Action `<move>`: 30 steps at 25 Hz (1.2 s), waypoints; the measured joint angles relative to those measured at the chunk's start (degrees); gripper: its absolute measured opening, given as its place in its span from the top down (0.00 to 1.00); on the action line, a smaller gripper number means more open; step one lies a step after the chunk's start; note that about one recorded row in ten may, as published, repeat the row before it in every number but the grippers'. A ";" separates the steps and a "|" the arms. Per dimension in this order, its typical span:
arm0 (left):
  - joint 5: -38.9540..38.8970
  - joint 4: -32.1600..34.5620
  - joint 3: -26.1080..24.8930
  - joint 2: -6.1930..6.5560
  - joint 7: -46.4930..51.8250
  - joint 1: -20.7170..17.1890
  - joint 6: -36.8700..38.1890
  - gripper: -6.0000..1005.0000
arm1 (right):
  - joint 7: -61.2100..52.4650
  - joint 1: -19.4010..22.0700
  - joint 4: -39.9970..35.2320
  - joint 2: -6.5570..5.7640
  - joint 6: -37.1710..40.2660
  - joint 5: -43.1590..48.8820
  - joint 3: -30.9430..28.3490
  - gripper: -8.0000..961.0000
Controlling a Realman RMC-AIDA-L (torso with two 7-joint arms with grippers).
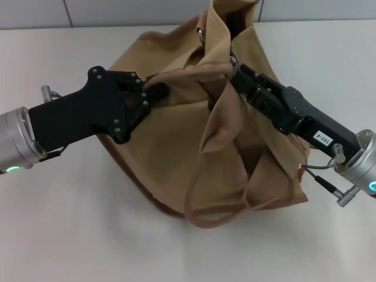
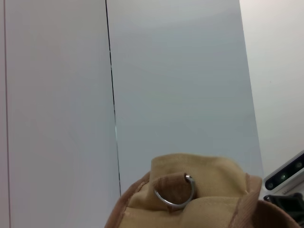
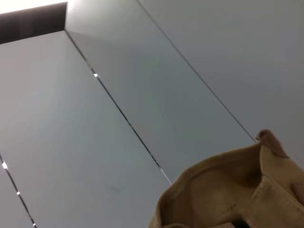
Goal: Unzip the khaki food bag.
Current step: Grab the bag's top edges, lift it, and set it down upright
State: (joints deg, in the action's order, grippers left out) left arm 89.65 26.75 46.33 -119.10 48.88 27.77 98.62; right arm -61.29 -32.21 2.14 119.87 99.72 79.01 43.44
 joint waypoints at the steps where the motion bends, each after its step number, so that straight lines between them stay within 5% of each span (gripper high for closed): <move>1: -0.05 -0.01 0.00 0.00 -0.08 0.00 0.02 0.94 | -0.80 0.05 -0.05 -0.02 -0.35 -0.05 -0.02 0.62; 9: -0.43 -0.03 -0.02 0.01 -0.70 -0.11 0.35 0.93 | -1.82 -0.29 -0.17 0.01 -3.87 -0.01 -0.06 0.62; 21: -1.38 -0.32 -0.03 0.10 -1.97 -0.44 1.51 0.93 | -2.16 -0.48 -0.18 0.01 -4.15 0.02 -0.02 0.87; 30: -1.77 -0.58 -0.41 0.34 -2.38 -0.46 1.15 0.93 | -3.90 1.06 -1.78 -0.11 -3.13 -0.43 -0.69 0.86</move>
State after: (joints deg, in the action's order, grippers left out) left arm 87.88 26.17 45.92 -118.76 46.49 27.31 99.77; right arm -65.19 -31.15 0.36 119.76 96.59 78.59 42.75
